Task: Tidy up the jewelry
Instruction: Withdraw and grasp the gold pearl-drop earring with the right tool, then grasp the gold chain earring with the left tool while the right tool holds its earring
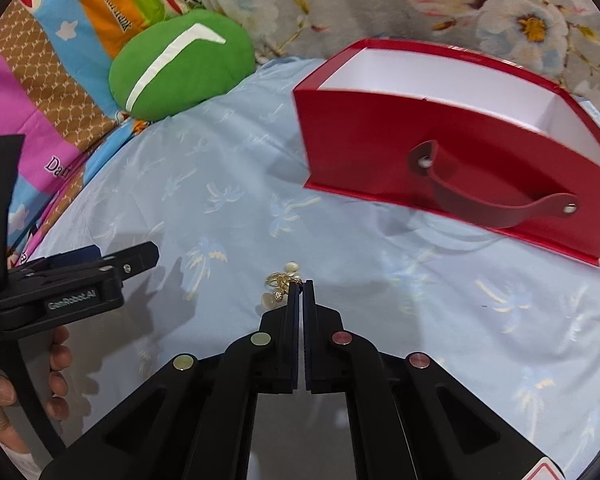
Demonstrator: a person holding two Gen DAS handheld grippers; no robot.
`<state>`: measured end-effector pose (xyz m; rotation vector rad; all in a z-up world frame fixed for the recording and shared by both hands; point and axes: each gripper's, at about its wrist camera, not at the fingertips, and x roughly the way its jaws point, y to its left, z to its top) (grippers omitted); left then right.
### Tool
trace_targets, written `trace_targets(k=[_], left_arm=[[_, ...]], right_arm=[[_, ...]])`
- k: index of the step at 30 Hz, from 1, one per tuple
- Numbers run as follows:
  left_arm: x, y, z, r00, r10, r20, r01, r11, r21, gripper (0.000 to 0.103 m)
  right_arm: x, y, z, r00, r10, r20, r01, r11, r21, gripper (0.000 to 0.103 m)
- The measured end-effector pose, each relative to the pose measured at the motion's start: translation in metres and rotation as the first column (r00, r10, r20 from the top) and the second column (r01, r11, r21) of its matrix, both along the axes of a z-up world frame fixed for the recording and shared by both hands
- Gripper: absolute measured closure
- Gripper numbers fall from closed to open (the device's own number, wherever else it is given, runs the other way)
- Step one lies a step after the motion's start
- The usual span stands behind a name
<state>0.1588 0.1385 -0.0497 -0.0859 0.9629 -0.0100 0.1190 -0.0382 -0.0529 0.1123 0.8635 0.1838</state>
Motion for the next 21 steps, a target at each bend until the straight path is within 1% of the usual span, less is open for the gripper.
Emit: trace_targets(k=[3, 6, 11, 15, 18, 19, 21], left_arm=[[0.0, -0.014, 0.001, 0.999, -0.034, -0.002, 0.034, 0.999, 0.001, 0.009], [0.0, -0.034, 0.003, 0.996, -0.086, -0.001, 0.086, 0.996, 0.001, 0.009], [0.003, -0.075, -0.002, 0.984, -0.175, -0.013, 0.175, 0.984, 0.002, 0.01], [0.007, -0.102, -0.008, 0.975, -0.221, -0.027, 0.221, 0.975, -0.001, 0.011], [0.011, -0.115, -0.016, 0.971, -0.235, -0.045, 0.235, 0.972, -0.007, 0.021], [0.012, -0.117, -0.018, 0.971, -0.234, -0.052, 0.234, 0.972, -0.009, 0.027], [0.012, -0.121, -0.018, 0.972, -0.233, -0.04, 0.234, 0.972, 0.021, 0.03]], right_arm=[[-0.012, -0.016, 0.012, 0.999, -0.025, 0.029, 0.025, 1.0, -0.011, 0.102], [-0.023, -0.035, 0.018, 0.997, -0.06, 0.038, 0.061, 0.998, -0.018, 0.102], [-0.035, -0.063, 0.017, 0.992, -0.123, 0.029, 0.123, 0.992, -0.017, 0.102], [-0.041, -0.081, 0.014, 0.987, -0.16, 0.02, 0.16, 0.987, -0.012, 0.102], [-0.044, -0.091, 0.012, 0.984, -0.179, 0.017, 0.179, 0.984, -0.008, 0.102], [-0.045, -0.094, 0.01, 0.983, -0.184, 0.016, 0.184, 0.983, -0.006, 0.102], [-0.045, -0.098, 0.009, 0.981, -0.193, 0.015, 0.193, 0.981, -0.001, 0.102]])
